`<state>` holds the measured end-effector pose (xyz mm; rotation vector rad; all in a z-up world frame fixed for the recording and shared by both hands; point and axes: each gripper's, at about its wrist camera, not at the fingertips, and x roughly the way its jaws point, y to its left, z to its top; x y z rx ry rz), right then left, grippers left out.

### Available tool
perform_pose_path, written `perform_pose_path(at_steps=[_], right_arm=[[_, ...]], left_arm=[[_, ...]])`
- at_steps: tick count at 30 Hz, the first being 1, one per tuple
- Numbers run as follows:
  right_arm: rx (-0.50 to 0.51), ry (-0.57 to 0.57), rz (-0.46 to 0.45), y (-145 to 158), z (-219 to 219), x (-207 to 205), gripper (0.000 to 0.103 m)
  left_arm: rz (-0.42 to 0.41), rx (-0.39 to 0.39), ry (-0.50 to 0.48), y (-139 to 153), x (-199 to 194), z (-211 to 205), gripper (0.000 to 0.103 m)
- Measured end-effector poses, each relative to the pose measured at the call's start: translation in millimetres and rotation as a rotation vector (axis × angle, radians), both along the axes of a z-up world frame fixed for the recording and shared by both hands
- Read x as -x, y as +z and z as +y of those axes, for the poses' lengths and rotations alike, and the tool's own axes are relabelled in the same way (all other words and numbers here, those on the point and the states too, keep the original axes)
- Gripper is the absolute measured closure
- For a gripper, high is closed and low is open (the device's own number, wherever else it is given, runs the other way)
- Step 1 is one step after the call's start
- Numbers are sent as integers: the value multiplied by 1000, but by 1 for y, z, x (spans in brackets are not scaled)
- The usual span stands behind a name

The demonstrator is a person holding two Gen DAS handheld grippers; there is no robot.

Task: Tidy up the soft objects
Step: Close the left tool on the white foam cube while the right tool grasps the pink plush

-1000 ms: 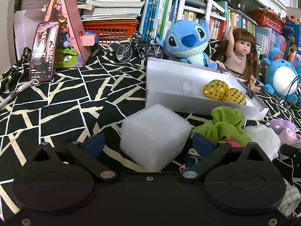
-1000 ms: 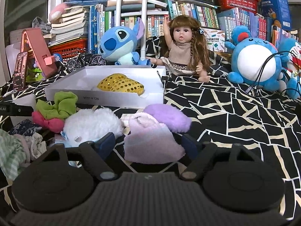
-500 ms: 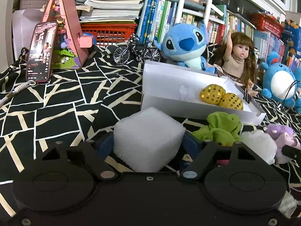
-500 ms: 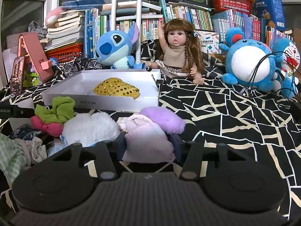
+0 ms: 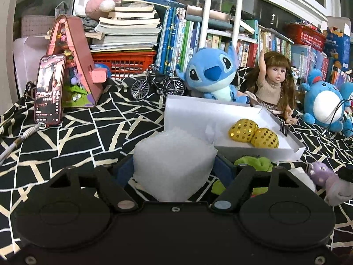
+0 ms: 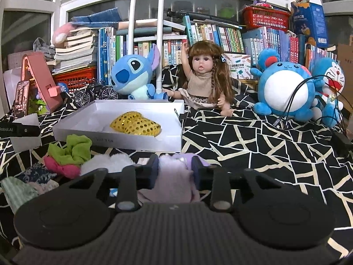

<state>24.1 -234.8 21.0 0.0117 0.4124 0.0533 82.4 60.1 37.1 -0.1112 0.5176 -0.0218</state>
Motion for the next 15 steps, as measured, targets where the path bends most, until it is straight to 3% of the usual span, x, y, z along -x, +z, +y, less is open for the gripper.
perform_pose_path(at_steps=[3, 15], right_arm=[[-3, -3, 8, 1, 0, -2, 76], [11, -20, 48, -10, -3, 0, 74]], left_arm=[[-5, 1, -6, 5, -2, -1, 28], [7, 3, -24, 4, -2, -4, 28]])
